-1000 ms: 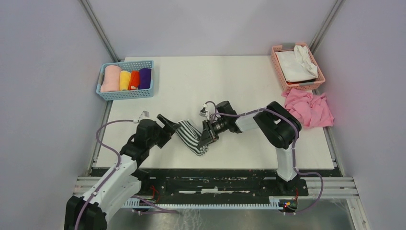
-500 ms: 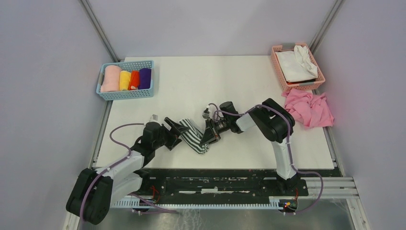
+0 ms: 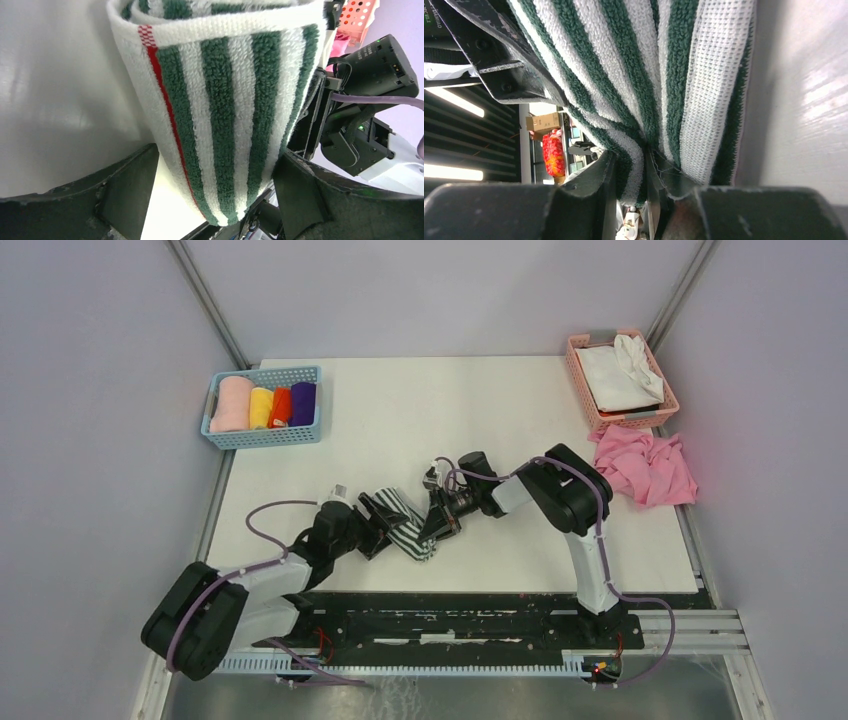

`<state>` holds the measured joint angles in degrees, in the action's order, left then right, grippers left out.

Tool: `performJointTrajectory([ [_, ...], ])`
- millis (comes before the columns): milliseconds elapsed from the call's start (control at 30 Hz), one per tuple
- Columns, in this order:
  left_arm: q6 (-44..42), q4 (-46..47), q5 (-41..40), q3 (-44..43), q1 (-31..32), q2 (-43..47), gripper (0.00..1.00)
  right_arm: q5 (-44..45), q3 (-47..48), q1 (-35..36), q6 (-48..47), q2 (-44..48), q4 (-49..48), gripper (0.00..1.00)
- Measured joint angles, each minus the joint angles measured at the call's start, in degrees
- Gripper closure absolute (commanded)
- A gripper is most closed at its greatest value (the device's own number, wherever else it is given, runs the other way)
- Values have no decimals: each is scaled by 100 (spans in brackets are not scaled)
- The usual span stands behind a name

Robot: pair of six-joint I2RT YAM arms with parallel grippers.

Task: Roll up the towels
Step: Roll the towel at the center of the board.

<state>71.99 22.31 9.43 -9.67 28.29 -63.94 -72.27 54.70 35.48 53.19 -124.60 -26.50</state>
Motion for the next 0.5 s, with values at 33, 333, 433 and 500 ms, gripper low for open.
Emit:
performJointTrajectory([
  [33, 46, 61, -39, 0, 81, -114, 17, -2, 4, 0, 13, -2, 0, 71],
  [333, 389, 811, -350, -15, 269, -892, 43, 190, 146, -13, -282, 173, 745, 47],
  [433, 516, 870, -413, -68, 284, -1051, 49, 553, 131, -15, -634, 509, 1220, 39],
  [500, 573, 833, -476, -116, 297, -1091, 52, 1001, 90, -15, -1023, 870, 1694, 34],
])
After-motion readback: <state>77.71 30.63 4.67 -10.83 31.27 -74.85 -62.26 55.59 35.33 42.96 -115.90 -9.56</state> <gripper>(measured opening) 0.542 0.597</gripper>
